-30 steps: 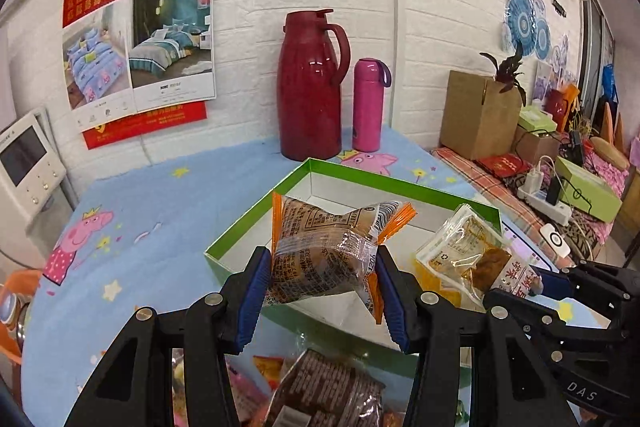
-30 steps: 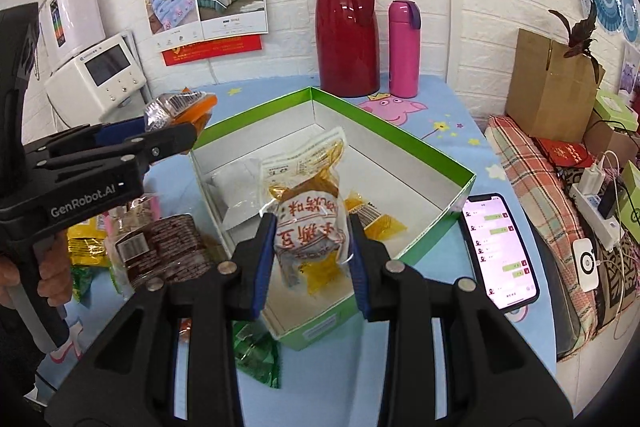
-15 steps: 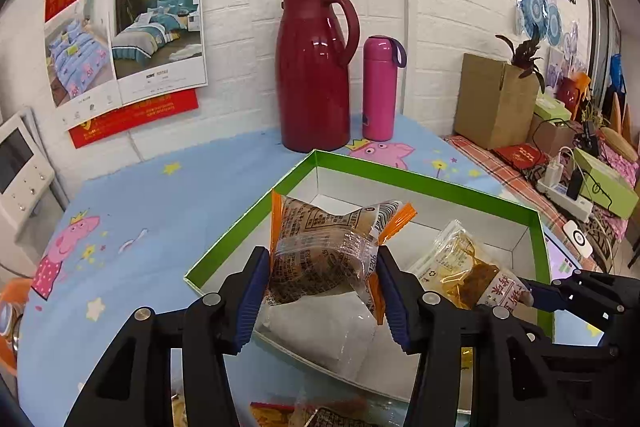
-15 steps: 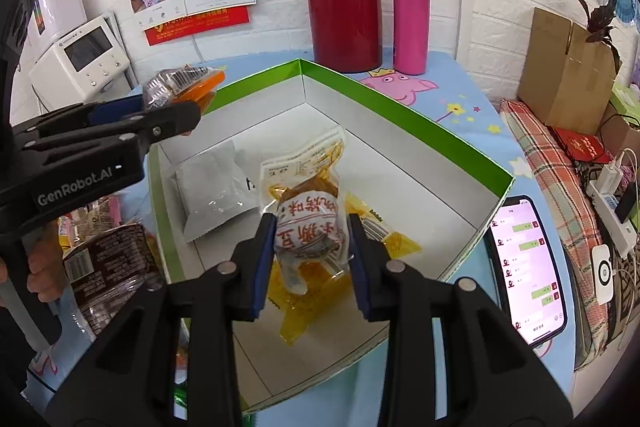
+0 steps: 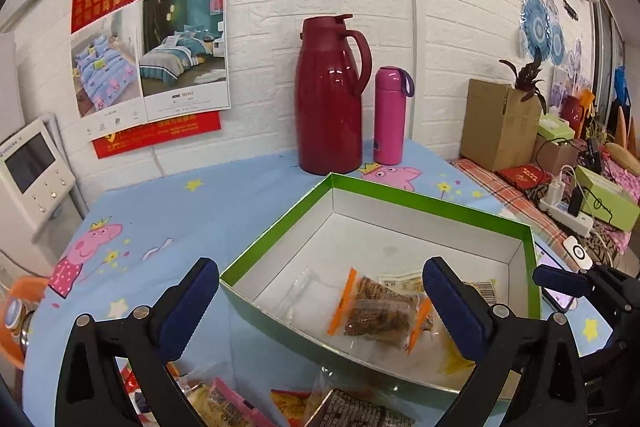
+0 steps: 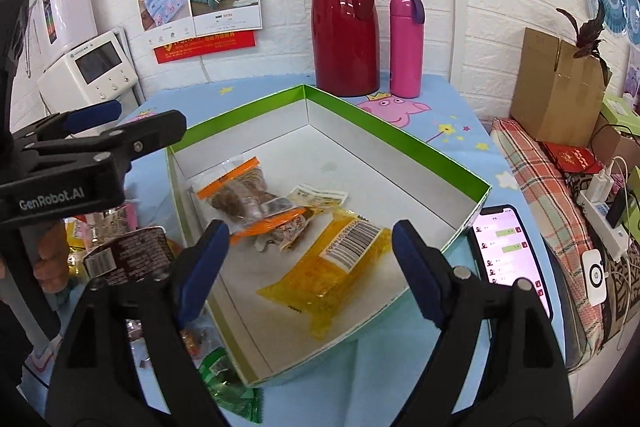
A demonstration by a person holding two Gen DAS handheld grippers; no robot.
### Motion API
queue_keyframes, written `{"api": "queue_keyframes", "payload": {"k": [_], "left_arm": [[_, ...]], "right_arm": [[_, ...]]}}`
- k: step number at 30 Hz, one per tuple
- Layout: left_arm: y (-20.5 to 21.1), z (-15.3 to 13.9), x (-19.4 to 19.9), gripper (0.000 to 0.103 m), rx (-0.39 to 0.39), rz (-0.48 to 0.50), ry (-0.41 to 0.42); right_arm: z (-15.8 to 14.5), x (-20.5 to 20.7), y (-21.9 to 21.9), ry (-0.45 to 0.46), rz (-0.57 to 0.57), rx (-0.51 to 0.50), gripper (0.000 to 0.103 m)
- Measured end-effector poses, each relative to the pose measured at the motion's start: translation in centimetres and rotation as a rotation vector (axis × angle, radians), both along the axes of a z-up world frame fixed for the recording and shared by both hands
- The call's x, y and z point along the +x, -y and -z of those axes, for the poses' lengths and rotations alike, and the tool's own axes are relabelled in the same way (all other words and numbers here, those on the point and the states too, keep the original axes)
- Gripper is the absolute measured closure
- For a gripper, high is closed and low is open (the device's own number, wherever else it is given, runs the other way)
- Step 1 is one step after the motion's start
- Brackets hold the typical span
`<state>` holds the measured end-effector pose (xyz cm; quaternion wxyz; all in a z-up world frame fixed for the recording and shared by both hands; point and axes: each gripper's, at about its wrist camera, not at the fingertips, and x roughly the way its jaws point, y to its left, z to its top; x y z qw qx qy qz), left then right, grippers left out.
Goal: Organize snacks
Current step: 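Carry both packets into the green box and open both tools, then grasp the green pea snack bag with the left tool while the right grasps a green candy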
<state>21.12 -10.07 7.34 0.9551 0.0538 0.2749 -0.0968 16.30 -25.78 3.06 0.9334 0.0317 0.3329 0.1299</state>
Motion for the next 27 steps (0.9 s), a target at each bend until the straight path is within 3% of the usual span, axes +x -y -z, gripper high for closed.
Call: {"api": "queue_keyframes", "payload": {"k": [8, 14, 20, 27], "left_arm": [[-0.8, -2.5, -5.5, 0.000, 0.016, 0.001, 0.046], [-2.9, -2.5, -9.9, 0.000, 0.031, -0.042, 0.010], [-7.9, -0.3, -13.3, 0.000, -0.032, -0.113, -0.086], [-13.5, 4.4, -16.6, 0.000, -0.102, -0.165, -0.202]], "right_arm": [[-2.9, -4.6, -1.7, 0.074, -0.027, 0.009, 0.011], [-3.6, -8.6, -3.2, 0.095, -0.065, 0.021, 0.011], [-1.8, -11.7, -4.5, 0.040, -0.114, 0.058, 0.011], [2.7, -12.2, -5.7, -0.092, -0.128, 0.042, 0.012]]}}
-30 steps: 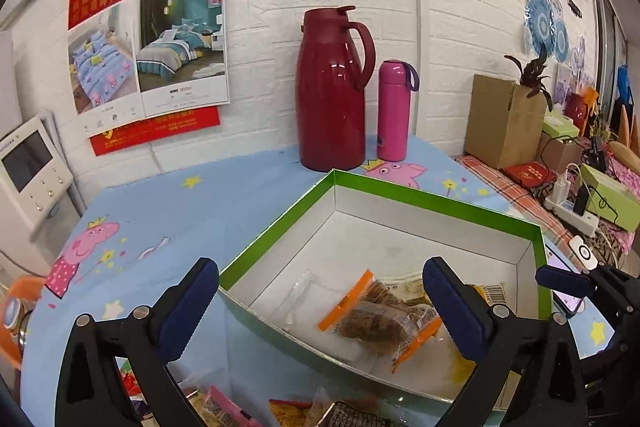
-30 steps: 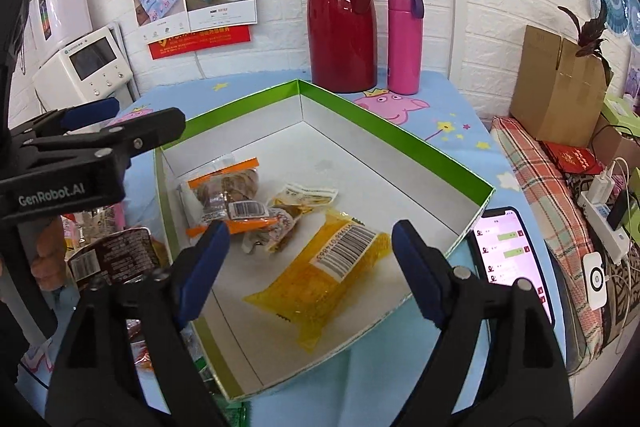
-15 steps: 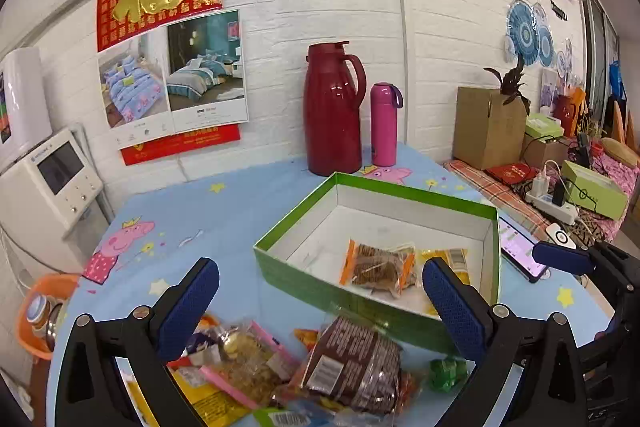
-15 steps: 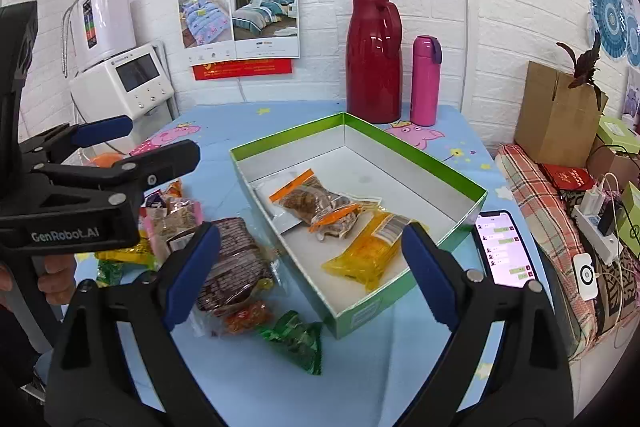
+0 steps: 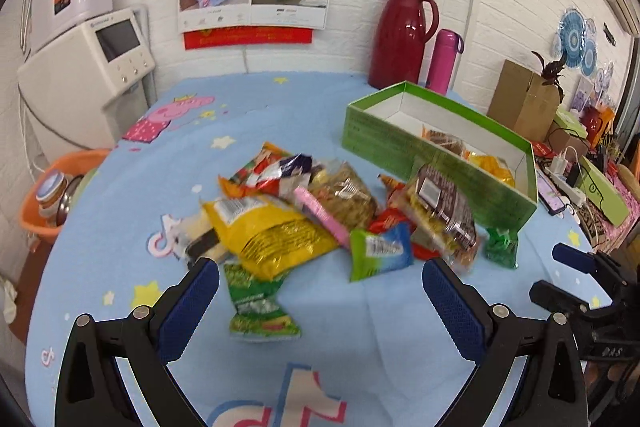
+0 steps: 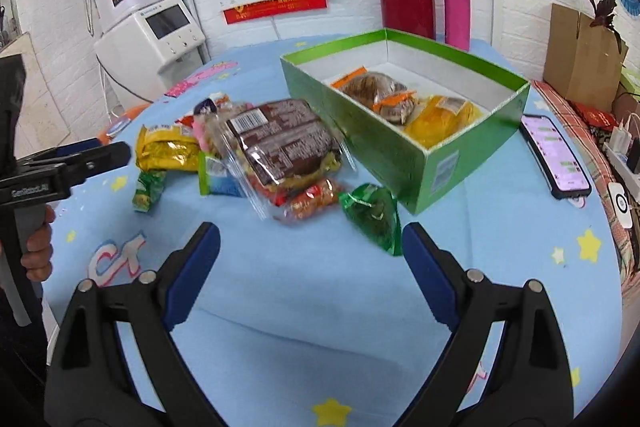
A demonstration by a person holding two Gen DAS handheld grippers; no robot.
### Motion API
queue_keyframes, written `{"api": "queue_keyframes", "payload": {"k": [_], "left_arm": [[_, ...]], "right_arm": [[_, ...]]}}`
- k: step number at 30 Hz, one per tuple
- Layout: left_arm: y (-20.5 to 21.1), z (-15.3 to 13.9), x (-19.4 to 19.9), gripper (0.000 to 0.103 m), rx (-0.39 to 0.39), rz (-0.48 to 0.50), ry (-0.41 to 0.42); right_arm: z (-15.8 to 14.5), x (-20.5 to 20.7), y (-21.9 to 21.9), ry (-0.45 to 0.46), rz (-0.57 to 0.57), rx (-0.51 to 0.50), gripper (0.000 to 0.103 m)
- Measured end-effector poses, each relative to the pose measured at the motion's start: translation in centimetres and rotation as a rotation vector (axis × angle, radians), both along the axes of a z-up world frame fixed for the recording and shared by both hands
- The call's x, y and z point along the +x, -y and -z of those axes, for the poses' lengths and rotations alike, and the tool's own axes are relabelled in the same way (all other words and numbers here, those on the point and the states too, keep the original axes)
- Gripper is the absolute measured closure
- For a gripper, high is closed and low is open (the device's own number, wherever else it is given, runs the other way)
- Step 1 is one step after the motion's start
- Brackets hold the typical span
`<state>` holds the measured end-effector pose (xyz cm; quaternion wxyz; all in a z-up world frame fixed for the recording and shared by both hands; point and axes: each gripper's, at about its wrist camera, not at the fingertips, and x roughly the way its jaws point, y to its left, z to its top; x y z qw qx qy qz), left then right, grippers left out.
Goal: Organize snacks
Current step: 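Grasp the green pea snack bag with the left tool while the right grasps a green candy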
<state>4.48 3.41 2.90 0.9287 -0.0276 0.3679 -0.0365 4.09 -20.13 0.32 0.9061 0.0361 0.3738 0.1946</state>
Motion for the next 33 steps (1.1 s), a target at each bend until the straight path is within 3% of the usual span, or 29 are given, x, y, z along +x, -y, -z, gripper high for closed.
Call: {"api": "queue_keyframes", "payload": {"k": [2, 9, 10, 13, 21, 26, 28, 33], "left_arm": [[-1.2, 1.1, -1.1, 0.000, -0.011, 0.009, -0.012], [-4.7, 2.5, -3.1, 0.000, -0.048, -0.002, -0.034], [-5.0, 2.5, -3.0, 0.000, -0.043, -0.008, -0.034], [-5.1, 2.6, -2.3, 0.002, -0.038, -0.012, -0.033], [-4.6, 5.3, 2.3, 0.025, -0.029, -0.014, -0.111], [-4.8, 6.5, 3.5, 0.037, -0.036, -0.018, -0.142], [-4.8, 6.8, 3.5, 0.059, -0.049, -0.009, -0.156], [-4.8, 6.6, 3.0, 0.060, -0.063, -0.008, -0.165]], "right_arm": [[1.0, 0.7, 0.1, -0.023, 0.022, -0.040, 0.020], [3.2, 4.3, 0.5, -0.085, 0.057, -0.092, 0.030], [3.4, 4.6, 0.4, -0.088, 0.058, -0.093, 0.037], [4.0, 4.9, 0.1, -0.113, 0.059, -0.092, 0.073], [4.1, -0.3, -1.4, -0.160, -0.090, 0.018, 0.073], [4.0, -1.8, -1.8, -0.151, -0.123, 0.014, 0.064], [4.0, -1.7, -1.8, -0.150, -0.117, 0.008, 0.058], [4.0, -1.4, -1.8, -0.155, -0.116, 0.015, 0.053]]}}
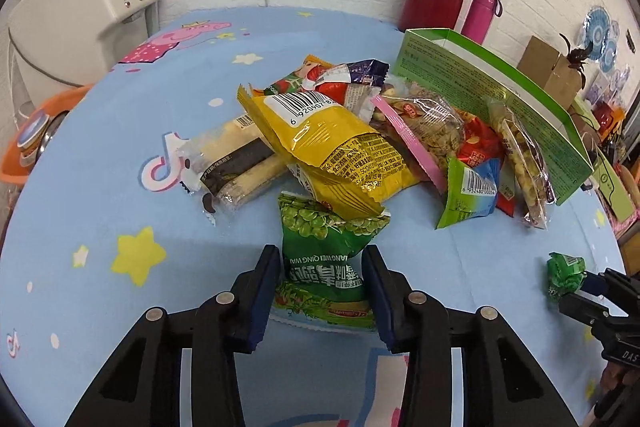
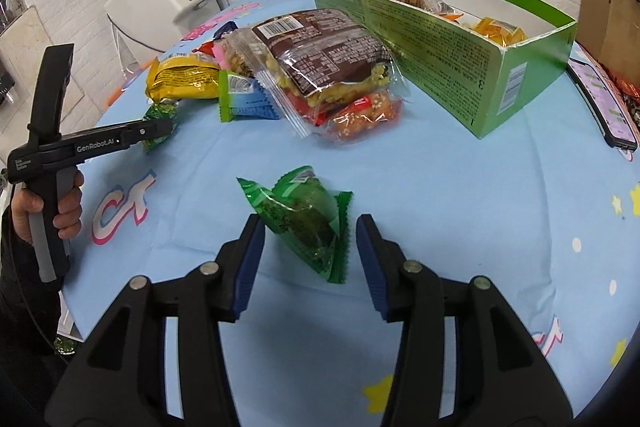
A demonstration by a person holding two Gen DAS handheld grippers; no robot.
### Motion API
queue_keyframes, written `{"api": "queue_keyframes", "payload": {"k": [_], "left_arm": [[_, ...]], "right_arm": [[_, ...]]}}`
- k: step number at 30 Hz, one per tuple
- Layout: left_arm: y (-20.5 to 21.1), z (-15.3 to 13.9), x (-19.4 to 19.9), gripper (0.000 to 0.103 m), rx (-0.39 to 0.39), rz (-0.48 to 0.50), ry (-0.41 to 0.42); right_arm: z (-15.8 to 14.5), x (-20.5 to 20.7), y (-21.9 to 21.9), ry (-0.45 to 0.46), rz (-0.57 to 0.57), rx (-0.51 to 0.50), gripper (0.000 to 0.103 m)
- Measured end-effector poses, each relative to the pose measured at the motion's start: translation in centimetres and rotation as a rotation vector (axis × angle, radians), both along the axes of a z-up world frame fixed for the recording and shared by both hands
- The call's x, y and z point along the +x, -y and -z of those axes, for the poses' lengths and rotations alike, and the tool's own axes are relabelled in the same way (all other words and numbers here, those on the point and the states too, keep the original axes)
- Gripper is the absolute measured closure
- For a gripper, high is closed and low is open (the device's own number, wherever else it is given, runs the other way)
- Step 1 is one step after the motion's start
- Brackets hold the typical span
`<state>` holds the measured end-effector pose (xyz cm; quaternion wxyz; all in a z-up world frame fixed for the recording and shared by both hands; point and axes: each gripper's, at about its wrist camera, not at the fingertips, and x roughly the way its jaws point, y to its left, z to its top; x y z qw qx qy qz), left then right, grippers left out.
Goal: Organize snacks
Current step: 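Grasp the green pea snack bag with the left tool while the right grasps a green candy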
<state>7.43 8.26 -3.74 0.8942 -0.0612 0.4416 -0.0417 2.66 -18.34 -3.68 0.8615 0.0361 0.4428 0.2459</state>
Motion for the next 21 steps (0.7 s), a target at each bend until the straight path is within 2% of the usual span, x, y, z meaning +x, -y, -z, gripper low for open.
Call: {"api": "queue_keyframes", "payload": {"k": [14, 15, 17, 21], "left_arm": [[0.2, 0.2, 0.4, 0.059, 0.014, 0.005, 0.002], [0.4, 0.1, 0.4, 0.062, 0.026, 0.010, 0.002], [0.6, 0.1, 0.3, 0.064, 0.035, 0.018, 0.002], [1.2, -0.6, -0.8, 0.065, 0.012, 0.052, -0.006]], "right_arm": [[-0.2, 0.9, -1.5, 0.008, -0.027, -0.015, 0.052], [-0.1, 1.0, -1.5, 0.007, -0.024, -0.020, 0.054], [-0.2, 0.9, -1.5, 0.021, -0.018, -0.028, 0.065], [-1.0, 0.6, -1.4, 0.019, -0.033, 0.005, 0.068]]}}
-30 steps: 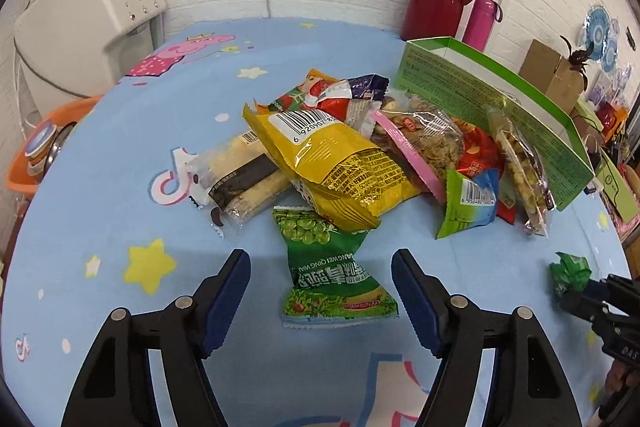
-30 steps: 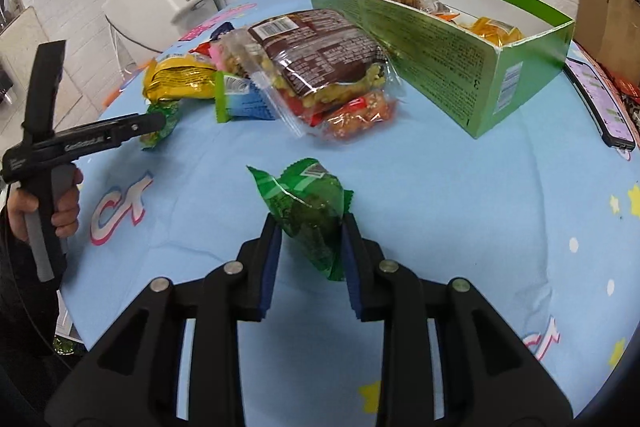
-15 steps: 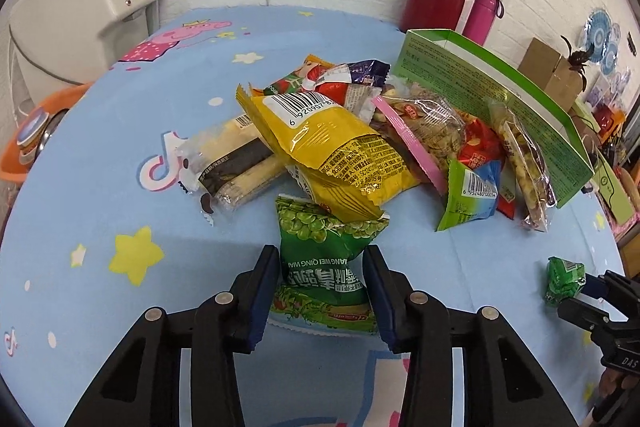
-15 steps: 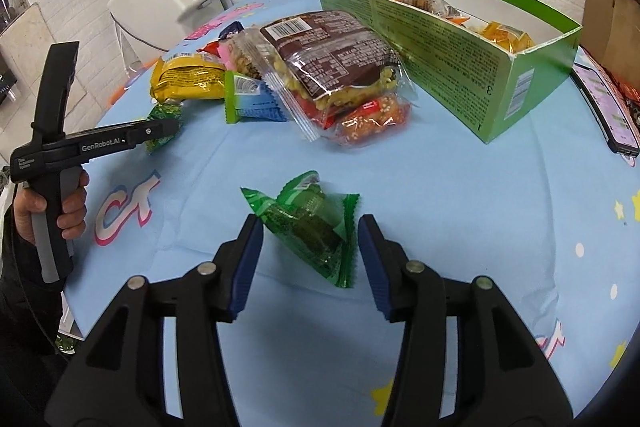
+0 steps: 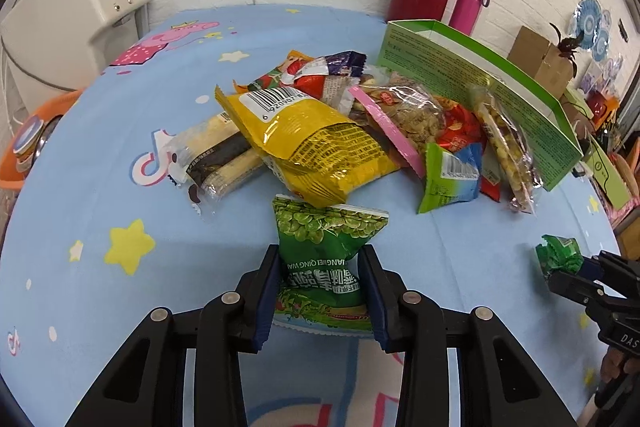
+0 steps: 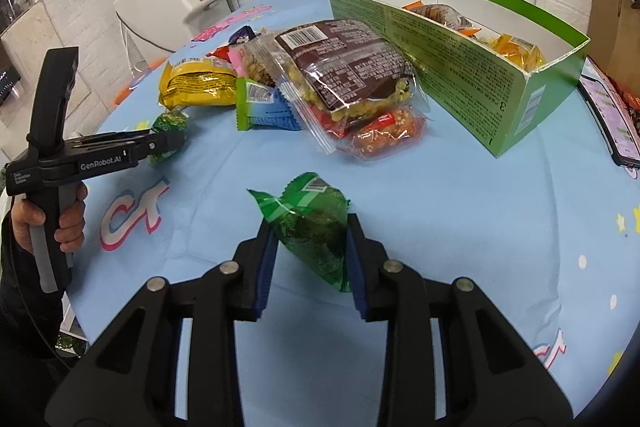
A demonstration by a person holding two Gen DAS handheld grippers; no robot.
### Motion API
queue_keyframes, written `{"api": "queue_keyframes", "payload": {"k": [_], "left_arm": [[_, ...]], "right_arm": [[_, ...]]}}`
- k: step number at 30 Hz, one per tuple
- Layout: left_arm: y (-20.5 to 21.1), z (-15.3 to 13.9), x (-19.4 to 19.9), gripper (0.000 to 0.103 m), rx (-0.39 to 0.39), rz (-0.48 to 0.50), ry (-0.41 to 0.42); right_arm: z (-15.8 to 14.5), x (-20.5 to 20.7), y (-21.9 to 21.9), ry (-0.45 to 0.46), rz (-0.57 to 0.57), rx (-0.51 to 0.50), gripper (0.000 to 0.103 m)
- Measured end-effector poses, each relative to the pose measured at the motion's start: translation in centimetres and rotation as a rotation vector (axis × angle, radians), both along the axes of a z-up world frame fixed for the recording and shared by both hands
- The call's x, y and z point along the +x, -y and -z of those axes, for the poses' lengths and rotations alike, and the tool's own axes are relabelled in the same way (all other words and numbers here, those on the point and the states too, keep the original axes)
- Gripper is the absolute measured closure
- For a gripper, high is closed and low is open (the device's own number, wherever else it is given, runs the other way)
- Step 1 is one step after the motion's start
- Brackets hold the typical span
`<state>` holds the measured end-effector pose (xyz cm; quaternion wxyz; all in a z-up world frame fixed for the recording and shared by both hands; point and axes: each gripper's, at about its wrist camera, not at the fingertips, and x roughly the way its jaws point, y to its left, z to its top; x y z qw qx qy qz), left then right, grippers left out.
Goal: Organize snacks
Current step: 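Carry the green bag and candy into the green box and release both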
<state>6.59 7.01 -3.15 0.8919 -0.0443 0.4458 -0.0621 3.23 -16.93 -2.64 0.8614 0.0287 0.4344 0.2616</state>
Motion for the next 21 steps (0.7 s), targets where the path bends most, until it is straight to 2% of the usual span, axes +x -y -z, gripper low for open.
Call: {"api": "queue_keyframes", "payload": {"k": [5, 10, 13, 16, 21], "left_arm": [[2.2, -3.4, -2.1, 0.065, -0.007, 0.106, 0.059], [4.7, -7.9, -1.7, 0.065, -0.029, 0.185, 0.150], [6.4, -9.9, -0.5, 0.065, -0.053, 0.223, 0.178], [8.4, -11.4, 1.5, 0.065, -0.038, 0.237, 0.210], [11.7, -12.8, 5.4, 0.065, -0.032, 0.266, 0.229]], "right_arm": [[-2.0, -0.4, 0.8, 0.025, -0.006, 0.066, 0.069], [-5.4, -0.2, 2.4, 0.118, 0.034, 0.090, 0.069], [-7.3, 0.4, 3.5, 0.172, 0.072, 0.082, 0.069], [-8.5, 1.5, 4.7, 0.206, 0.112, 0.081, 0.069], [-9.0, 4.1, 6.4, 0.226, 0.185, 0.081, 0.069]]}}
